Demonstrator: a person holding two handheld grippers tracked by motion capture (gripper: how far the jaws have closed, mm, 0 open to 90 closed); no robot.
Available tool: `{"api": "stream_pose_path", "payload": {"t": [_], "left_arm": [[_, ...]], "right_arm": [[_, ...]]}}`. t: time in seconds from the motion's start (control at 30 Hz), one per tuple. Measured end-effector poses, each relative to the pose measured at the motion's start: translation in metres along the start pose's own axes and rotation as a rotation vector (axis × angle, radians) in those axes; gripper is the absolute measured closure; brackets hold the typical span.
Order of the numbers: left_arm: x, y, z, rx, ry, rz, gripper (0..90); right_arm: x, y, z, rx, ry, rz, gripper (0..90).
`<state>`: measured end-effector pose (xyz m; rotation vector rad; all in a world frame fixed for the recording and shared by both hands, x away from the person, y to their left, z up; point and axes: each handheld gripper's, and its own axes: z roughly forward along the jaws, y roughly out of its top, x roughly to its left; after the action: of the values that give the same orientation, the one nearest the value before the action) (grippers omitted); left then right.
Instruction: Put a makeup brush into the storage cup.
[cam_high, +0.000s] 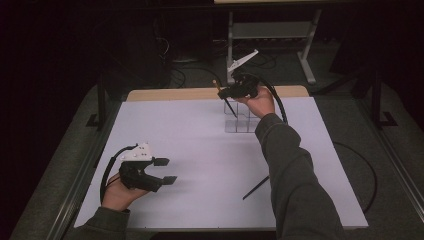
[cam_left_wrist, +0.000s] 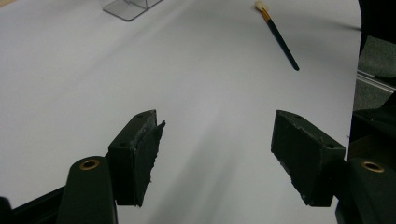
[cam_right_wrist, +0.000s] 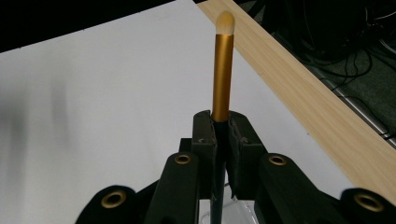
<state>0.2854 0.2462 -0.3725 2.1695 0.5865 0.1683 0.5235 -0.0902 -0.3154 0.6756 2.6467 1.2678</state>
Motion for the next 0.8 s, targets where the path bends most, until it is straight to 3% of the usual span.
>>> {"api": "stream_pose_path", "payload": {"t": [0.8], "left_arm": [[0.000,-0.001,0.001,0.006,0.011,0.002,29.9]], "right_arm": [[0.001,-0.018,-0.002,0.014,-0.031,0.014,81.5]]}}
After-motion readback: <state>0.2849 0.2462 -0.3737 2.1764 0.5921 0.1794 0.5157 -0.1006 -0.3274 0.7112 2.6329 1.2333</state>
